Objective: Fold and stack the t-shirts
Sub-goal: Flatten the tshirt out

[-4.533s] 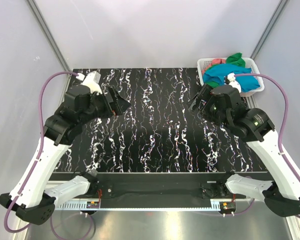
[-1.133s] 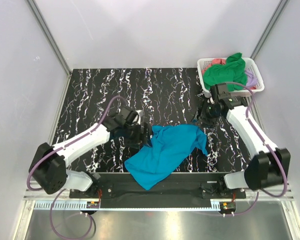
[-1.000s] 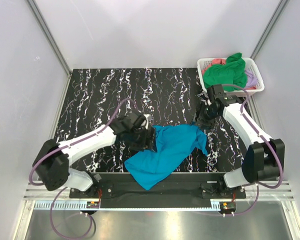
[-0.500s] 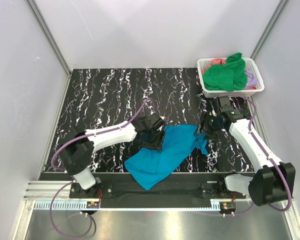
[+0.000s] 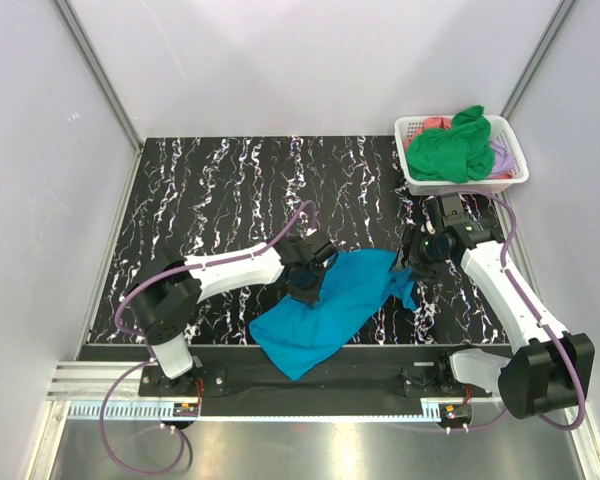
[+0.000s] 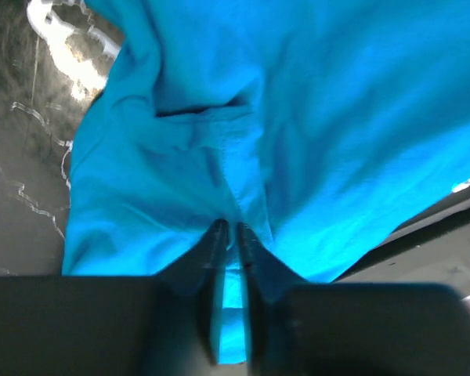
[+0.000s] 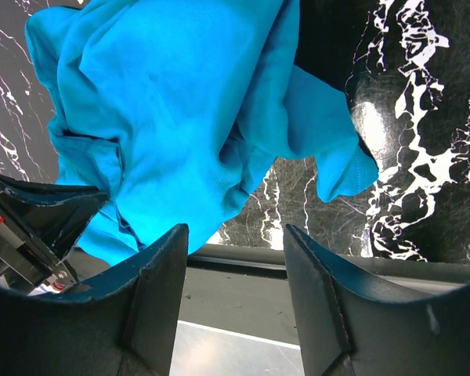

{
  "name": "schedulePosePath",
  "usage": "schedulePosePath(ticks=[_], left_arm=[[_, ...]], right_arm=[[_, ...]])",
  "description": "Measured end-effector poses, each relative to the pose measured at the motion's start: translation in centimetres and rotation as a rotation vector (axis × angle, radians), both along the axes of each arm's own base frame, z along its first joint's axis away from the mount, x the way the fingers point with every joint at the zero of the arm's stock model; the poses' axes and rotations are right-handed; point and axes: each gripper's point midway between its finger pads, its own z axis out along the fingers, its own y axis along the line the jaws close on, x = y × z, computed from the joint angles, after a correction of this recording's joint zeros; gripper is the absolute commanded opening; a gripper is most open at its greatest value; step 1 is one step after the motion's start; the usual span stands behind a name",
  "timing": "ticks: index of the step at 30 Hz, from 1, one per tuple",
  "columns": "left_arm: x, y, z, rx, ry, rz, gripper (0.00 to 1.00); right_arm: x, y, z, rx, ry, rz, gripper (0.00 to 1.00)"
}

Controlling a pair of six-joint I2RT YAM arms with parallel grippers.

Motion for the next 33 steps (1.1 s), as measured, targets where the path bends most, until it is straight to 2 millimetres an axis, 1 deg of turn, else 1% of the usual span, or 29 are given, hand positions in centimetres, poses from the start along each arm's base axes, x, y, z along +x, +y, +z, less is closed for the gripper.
schedulePosePath(ticks=[7,10,13,14,16,17,18,19,20,23,24,26,30,32,33], left_arm=[[0.0,0.3,0.0,0.01,-0.002,0.003,0.0],[-0.1,1.0,1.0,0.029,-0.013,0.008,0.0],[0.8,1.7,4.0,0.007,-0.077,0.036,0.0],[1.3,2.2,5.3,-0.017,-0.104,0.056,0.0],[2.8,3.8,7.7,-0.067,-0.157,0.121,0.0],[3.8,5.0,8.7,-0.088,-0.182,0.167,0.0],[4.4,6.0,9.1,-0.09,-0.198,0.201,0.0],[5.2,7.4,9.2,-0.09,-0.214,0.243,0.0],[5.9,8.9,8.7,-0.072,-0.22,0.287,0.0],[6.9,13.1,5.7,0.022,-0.18,0.391,0.0],[6.9,14.1,4.9,0.048,-0.162,0.415,0.0],[7.5,16.5,3.5,0.095,-0.131,0.481,0.0],[9.7,19.1,3.0,0.084,-0.124,0.598,0.0],[10.7,19.8,2.8,0.053,-0.118,0.64,0.0],[11.2,19.7,2.7,0.039,-0.114,0.647,0.0]], right_arm=[[-0.2,0.0,0.2,0.0,-0.005,0.001,0.6],[-0.2,0.0,0.2,0.001,-0.006,0.0,0.6],[-0.2,0.0,0.3,0.003,-0.01,-0.001,0.6],[-0.2,0.0,0.4,0.005,-0.014,-0.003,0.6],[-0.4,0.0,0.4,0.008,-0.017,-0.006,0.6],[-0.5,0.0,0.4,0.01,-0.017,-0.009,0.6],[-0.6,-0.1,0.4,0.01,-0.019,-0.01,0.6],[-0.7,-0.1,0.4,0.012,-0.021,-0.012,0.6],[-0.8,-0.1,0.4,0.012,-0.022,-0.013,0.6],[-1.0,-0.1,0.3,0.015,-0.022,-0.017,0.61],[-1.1,-0.1,0.3,0.015,-0.019,-0.019,0.61],[-1.2,-0.1,0.2,0.018,-0.013,-0.029,0.66],[-1.3,0.0,0.2,0.029,0.005,-0.068,0.68],[-1.2,0.2,0.2,0.041,0.015,-0.078,0.67],[-1.2,0.3,0.2,0.049,0.02,-0.076,0.68]])
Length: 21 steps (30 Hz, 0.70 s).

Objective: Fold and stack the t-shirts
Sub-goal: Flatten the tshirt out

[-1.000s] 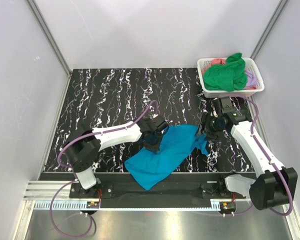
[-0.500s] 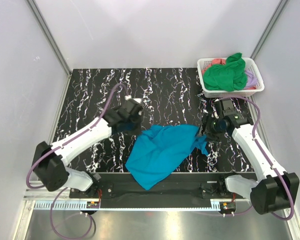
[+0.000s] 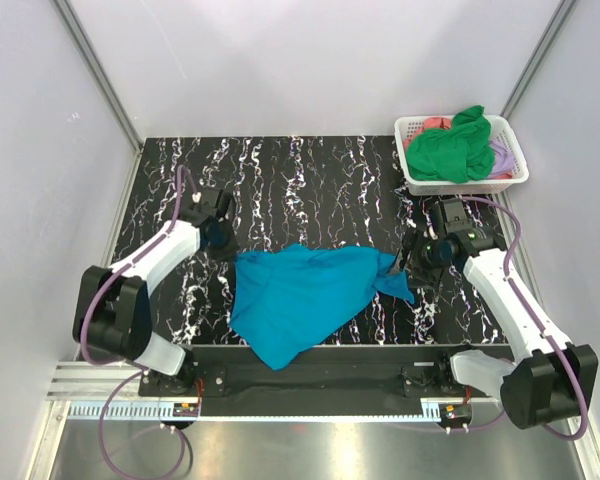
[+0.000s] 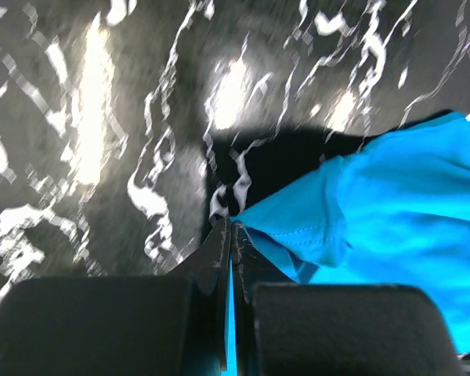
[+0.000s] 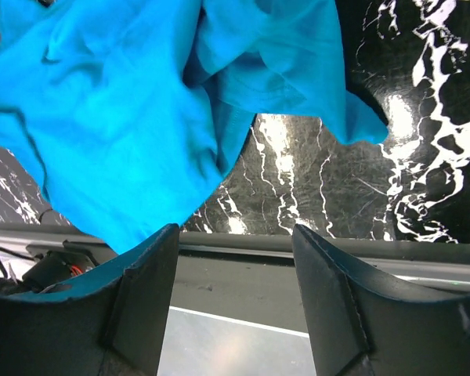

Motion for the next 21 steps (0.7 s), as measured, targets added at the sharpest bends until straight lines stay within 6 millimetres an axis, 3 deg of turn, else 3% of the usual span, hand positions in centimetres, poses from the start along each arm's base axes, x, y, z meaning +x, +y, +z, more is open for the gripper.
schedulePosePath(ticks=[5,10,13,16,21], left_arm=[[2.4,-1.3,1.1,-0.08,-0.049,-0.009,0.0],[6.2,-3.3,6.3,-0.165,-0.202,-0.031,0.0],[6.8,-3.5,7.9,-0.182,-0.25,-0.036,0.0],[6.5,-3.4,8.1,-0.176,-0.25,-0.038,0.0],[6.4,-2.9,8.5,-0.149,-0.243,-0.042,0.0]], right_arm=[[0.6,-0.1,-0.9,-0.024,0.044,-0.006,0.72],[1.4,-1.3,-2.9,-0.108,0.101,-0.041,0.71],[2.7,-2.0,-4.2,-0.168,0.134,-0.063,0.65],[3.8,-2.1,-5.8,-0.192,0.168,-0.071,0.59],[3.7,-1.5,-6.8,-0.163,0.2,-0.102,0.52]])
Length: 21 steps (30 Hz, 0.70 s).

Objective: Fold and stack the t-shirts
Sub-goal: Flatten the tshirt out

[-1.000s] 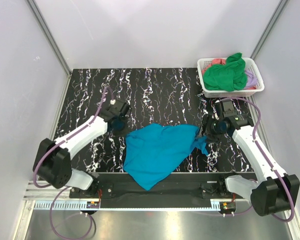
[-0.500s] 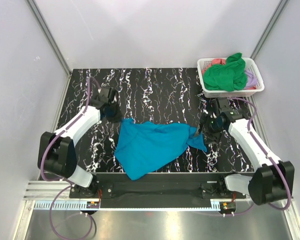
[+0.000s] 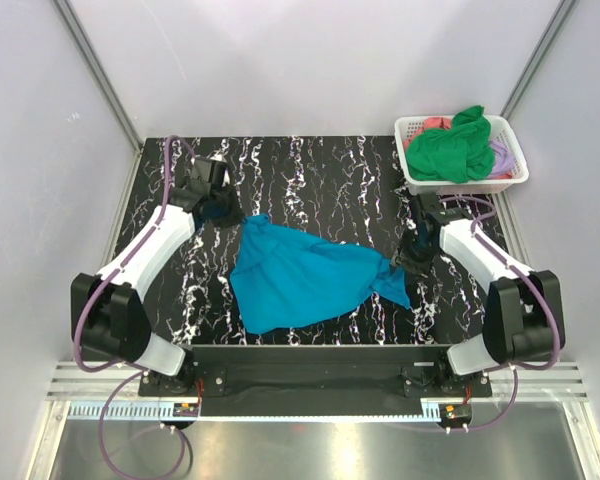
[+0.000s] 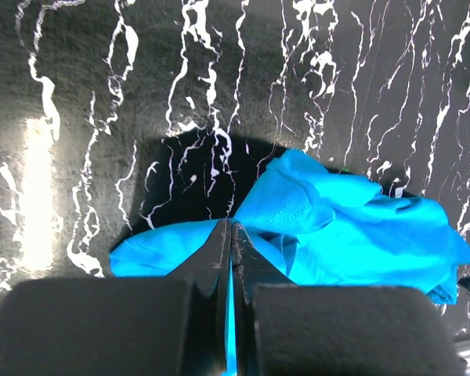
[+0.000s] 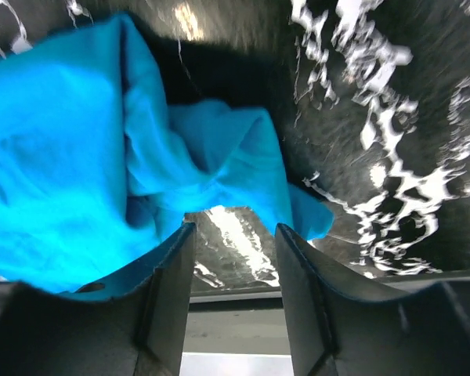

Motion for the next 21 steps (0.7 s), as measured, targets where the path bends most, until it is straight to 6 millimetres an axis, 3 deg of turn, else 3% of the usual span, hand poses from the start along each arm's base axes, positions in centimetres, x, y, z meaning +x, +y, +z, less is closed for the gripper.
schedulePosePath(ticks=[6,11,21], left_arm=[[1.2,0.7,0.4,0.037,-0.013,0.013,0.0],[2.2,2.1,-1.5,0.059,0.036,0.047,0.0],[4.1,2.3,-2.7,0.059,0.063,0.057,0.0]], right_arm=[[-3.0,0.5,-0.1,0.065,0.004,-0.054,0.63],[-4.1,0.3,-1.2,0.063,0.033,-0.069,0.64],[-3.8,0.3,-3.4,0.062,0.021,-0.059,0.45]])
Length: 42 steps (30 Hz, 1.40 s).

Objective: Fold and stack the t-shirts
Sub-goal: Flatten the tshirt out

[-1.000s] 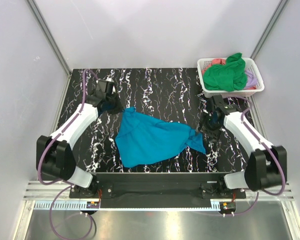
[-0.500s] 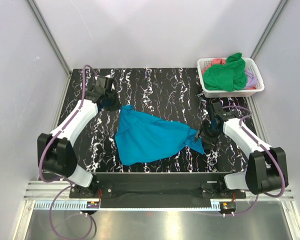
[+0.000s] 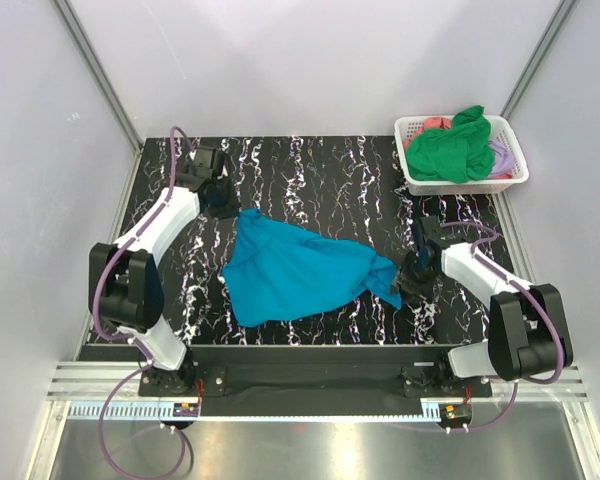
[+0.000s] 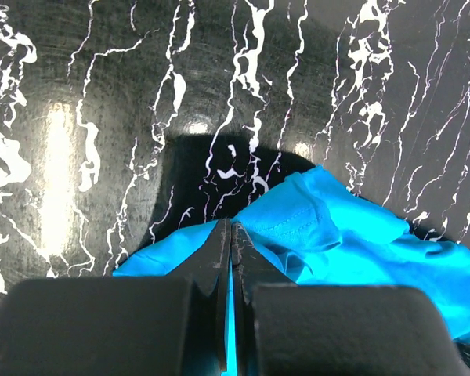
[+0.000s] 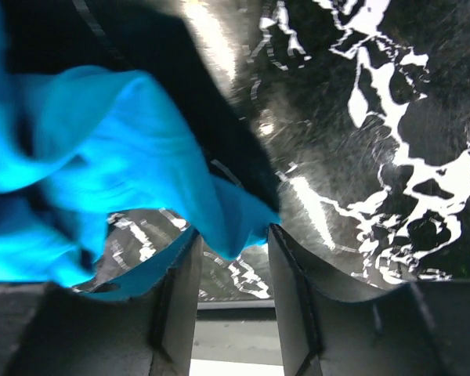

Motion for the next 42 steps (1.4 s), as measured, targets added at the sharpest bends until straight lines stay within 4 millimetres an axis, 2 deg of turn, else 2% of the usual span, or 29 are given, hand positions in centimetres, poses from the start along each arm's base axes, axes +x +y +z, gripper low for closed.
schedulePosePath(ticks=[3,4,5,7,10,13,15,17,19,20,21,23,26,28,31,34,39,40,42], left_arm=[[0.0,-0.1,-0.1,-0.003,0.001,-0.005,0.0],[0.0,-0.1,-0.1,-0.005,0.002,-0.007,0.0],[0.0,-0.2,-0.1,-0.007,0.002,-0.009,0.0],[0.0,-0.2,-0.1,-0.01,0.002,-0.011,0.0],[0.1,-0.3,0.9,-0.011,0.005,-0.012,0.0],[1.0,-0.3,4.5,-0.01,-0.035,-0.009,0.0],[2.3,-0.3,9.0,-0.024,-0.156,0.007,0.0],[1.7,0.2,13.8,-0.047,-0.294,0.032,0.0],[0.0,1.0,18.3,-0.069,-0.41,0.058,0.0],[-0.9,1.3,20.8,-0.083,-0.477,0.07,0.0],[-1.8,1.7,23.1,-0.095,-0.538,0.078,0.0],[-2.9,2.2,27.1,-0.118,-0.641,0.091,0.0],[-3.6,2.5,30.1,-0.135,-0.725,0.099,0.0],[-3.5,2.6,30.1,-0.131,-0.724,0.104,0.0],[-3.3,2.6,28.5,-0.118,-0.683,0.106,0.0],[-3.7,2.6,25.2,-0.108,-0.626,0.104,0.0],[-6.5,2.9,16.2,-0.075,-0.42,0.099,0.0],[-7.0,3.0,15.0,-0.065,-0.382,0.099,0.0],[-7.4,3.1,14.1,-0.053,-0.348,0.097,0.0]], right_arm=[[-0.5,-0.2,-1.1,-0.013,0.019,0.004,0.42],[-0.5,-0.3,-1.2,-0.016,0.024,0.006,0.37],[-0.5,-0.3,-1.3,-0.018,0.022,0.012,0.21],[0.0,-0.3,-1.3,-0.018,0.003,0.03,0.01],[1.1,-0.5,0.2,-0.037,-0.021,0.047,0.0],[4.8,-0.8,6.1,-0.08,-0.135,0.073,0.0],[8.4,-1.1,12.9,-0.112,-0.302,0.078,0.0],[11.1,-1.5,20.6,-0.136,-0.509,0.072,0.0],[11.6,-2.4,27.5,-0.167,-0.693,0.055,0.0],[11.0,-3.0,30.0,-0.186,-0.753,0.045,0.0],[10.2,-3.6,31.8,-0.206,-0.798,0.035,0.0],[8.6,-4.8,33.4,-0.247,-0.828,0.022,0.0],[7.2,-5.9,33.6,-0.297,-0.808,0.024,0.0],[6.9,-6.2,33.4,-0.318,-0.788,0.033,0.0],[7.1,-6.2,32.2,-0.333,-0.742,0.062,0.0],[6.5,-6.3,29.6,-0.341,-0.693,0.078,0.0],[3.7,-6.7,21.6,-0.351,-0.505,0.09,0.0],[3.4,-6.8,20.6,-0.353,-0.478,0.091,0.0],[3.3,-6.8,20.0,-0.355,-0.46,0.092,0.0]])
